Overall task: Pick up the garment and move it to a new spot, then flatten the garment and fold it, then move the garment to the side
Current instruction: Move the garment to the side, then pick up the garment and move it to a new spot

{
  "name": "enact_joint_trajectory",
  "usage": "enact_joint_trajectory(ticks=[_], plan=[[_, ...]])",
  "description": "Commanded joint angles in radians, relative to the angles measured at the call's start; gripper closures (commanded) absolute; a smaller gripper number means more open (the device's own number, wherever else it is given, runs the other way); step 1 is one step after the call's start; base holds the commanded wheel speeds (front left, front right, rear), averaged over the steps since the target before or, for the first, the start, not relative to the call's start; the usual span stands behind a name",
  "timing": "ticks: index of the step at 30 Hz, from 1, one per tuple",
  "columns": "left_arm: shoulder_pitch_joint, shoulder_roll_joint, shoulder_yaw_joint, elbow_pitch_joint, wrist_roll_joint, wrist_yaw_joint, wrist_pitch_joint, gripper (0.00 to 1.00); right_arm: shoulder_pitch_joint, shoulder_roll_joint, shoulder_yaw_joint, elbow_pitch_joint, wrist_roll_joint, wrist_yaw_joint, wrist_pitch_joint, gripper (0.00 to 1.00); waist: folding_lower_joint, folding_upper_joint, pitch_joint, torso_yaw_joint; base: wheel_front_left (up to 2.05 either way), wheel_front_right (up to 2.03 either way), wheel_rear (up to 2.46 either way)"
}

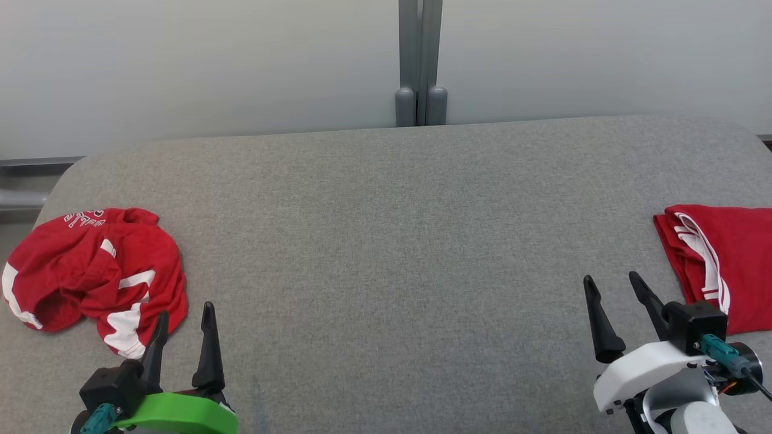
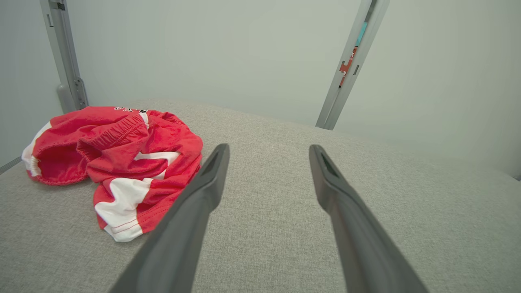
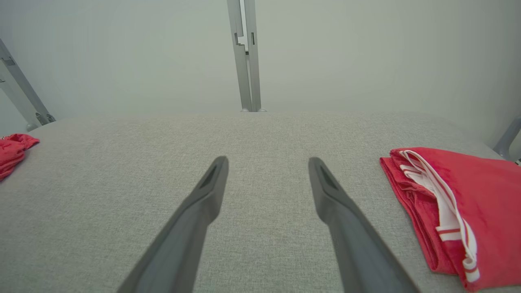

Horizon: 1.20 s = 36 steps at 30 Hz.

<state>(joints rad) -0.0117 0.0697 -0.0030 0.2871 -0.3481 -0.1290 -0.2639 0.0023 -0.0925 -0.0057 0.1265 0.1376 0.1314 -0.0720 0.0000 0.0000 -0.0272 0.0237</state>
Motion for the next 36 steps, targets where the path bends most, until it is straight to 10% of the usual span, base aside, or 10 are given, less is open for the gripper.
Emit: enact_joint_trajectory(ticks=[1,11,36], plan=[[0.007,-0.001,0.000,-0.005,0.010,-0.002,0.000,0.00,0.015,0.002,-0.001,-0.004,0.001,-0.001,0.001,0.00,0.0000,0.0000,0.001,0.000,0.00,0.00,0.00],[-0.015,0.003,-0.010,-0.006,0.015,-0.002,0.000,0.00,0.025,0.004,0.001,-0.001,-0.004,-0.001,-0.009,0.00,0.0000,0.0000,0.007,0.034,0.00,0.00,0.00],[-0.054,0.064,-0.003,0.015,0.046,-0.002,0.000,0.00,-0.035,0.021,0.109,0.074,0.015,-0.001,-0.067,0.00,0.0000,0.0000,0.011,0.386,0.00,0.00,0.00]])
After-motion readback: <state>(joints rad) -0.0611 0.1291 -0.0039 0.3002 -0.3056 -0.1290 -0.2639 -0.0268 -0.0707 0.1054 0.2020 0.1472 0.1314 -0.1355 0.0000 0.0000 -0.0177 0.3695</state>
